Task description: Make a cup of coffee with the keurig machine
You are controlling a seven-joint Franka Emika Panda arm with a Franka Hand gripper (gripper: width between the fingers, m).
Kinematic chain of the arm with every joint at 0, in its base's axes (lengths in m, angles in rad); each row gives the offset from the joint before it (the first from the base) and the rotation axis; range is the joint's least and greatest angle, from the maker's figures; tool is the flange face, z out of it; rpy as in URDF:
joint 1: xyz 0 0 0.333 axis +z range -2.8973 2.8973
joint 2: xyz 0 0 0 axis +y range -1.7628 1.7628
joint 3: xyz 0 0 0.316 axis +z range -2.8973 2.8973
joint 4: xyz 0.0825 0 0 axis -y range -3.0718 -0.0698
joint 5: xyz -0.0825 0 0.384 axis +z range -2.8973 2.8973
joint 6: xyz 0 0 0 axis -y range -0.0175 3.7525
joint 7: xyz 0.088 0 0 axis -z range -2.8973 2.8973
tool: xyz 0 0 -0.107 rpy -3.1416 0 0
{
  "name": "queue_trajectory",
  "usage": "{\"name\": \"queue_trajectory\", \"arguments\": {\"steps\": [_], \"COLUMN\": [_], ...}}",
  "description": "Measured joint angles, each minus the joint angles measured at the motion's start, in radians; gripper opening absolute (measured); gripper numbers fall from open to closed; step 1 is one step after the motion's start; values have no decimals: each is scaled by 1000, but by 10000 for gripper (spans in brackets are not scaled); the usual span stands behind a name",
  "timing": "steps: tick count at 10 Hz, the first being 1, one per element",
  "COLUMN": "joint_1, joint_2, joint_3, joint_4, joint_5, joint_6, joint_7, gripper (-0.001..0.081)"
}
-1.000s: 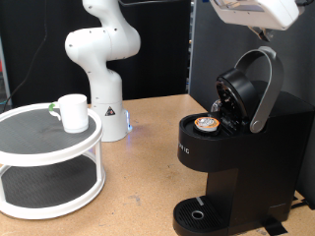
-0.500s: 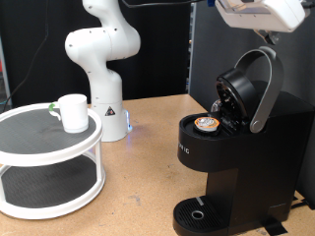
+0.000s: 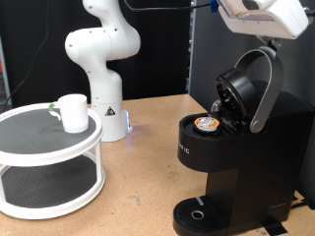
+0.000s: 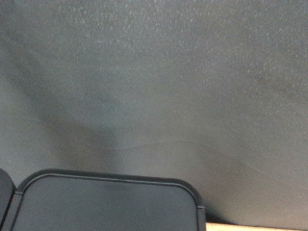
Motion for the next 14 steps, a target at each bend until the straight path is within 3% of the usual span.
{"name": "queue_trajectory", "arguments": {"steps": [5,7,10,14], "joint_1": [-11,-25,-54,-89], "joint_2": [-8,-17,-29,-35], "joint_3": [-14,-35,-67,-101], "joint_4": [-1,-1,1,-7], "joint_5": [5,-6,-64,-159], "joint_6": [-3,-48,-126,-156], "joint_7": [-13,-18,-24,-43], "gripper": [2,2,2,2]}}
